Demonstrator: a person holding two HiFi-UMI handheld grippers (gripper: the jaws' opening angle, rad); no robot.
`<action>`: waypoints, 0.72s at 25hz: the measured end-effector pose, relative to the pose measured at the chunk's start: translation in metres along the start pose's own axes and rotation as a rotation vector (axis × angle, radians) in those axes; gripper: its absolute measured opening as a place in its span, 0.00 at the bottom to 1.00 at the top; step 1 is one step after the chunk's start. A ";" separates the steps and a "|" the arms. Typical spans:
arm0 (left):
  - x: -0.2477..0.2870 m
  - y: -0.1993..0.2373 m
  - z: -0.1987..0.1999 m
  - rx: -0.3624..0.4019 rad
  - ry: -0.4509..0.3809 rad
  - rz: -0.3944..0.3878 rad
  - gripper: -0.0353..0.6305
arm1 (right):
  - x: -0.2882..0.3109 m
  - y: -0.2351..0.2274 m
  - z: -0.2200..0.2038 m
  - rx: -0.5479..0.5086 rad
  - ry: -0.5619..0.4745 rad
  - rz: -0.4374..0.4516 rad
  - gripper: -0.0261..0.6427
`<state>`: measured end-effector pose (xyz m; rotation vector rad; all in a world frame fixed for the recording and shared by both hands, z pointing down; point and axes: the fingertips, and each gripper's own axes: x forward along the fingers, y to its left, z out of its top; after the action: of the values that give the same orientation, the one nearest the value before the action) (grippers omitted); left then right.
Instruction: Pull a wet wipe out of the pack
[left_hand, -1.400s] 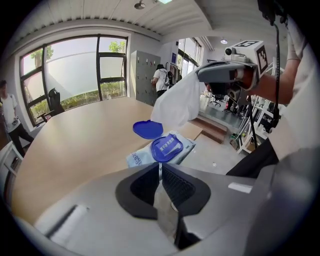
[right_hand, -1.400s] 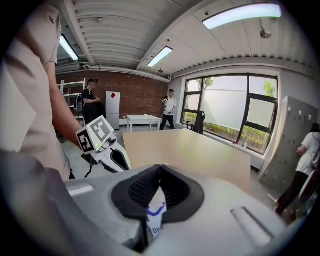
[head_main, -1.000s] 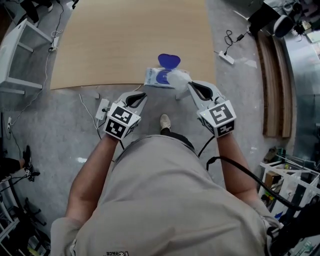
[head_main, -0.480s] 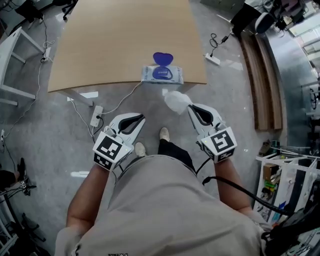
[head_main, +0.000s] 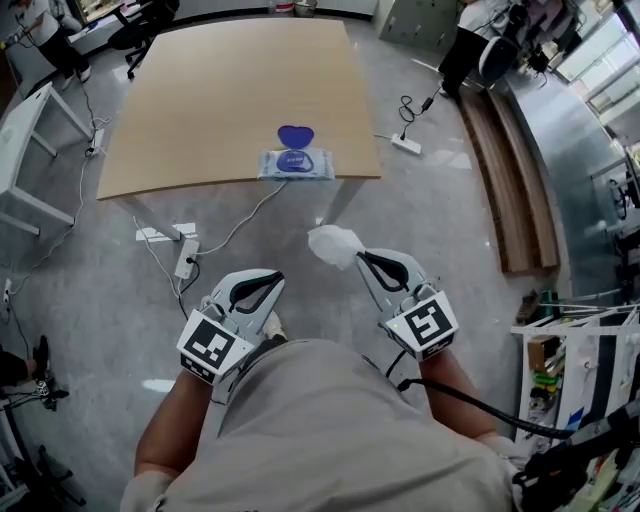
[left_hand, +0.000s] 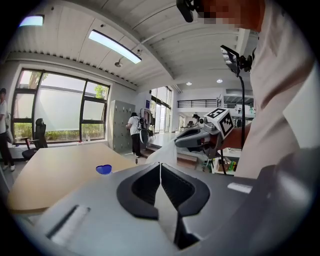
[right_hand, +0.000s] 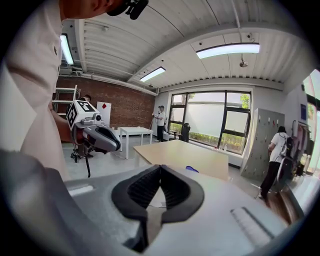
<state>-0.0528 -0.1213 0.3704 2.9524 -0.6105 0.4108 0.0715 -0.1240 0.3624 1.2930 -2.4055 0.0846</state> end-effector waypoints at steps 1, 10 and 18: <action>0.002 -0.020 0.003 0.007 -0.008 -0.006 0.07 | -0.017 0.004 -0.004 -0.004 -0.011 0.009 0.04; 0.009 -0.187 0.001 -0.060 -0.020 0.047 0.07 | -0.158 0.042 -0.085 -0.009 -0.024 0.076 0.04; -0.036 -0.281 -0.015 -0.091 0.080 0.057 0.07 | -0.227 0.091 -0.096 0.012 -0.063 0.120 0.04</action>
<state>0.0247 0.1510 0.3633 2.8231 -0.6864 0.4906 0.1393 0.1298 0.3763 1.1723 -2.5388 0.0932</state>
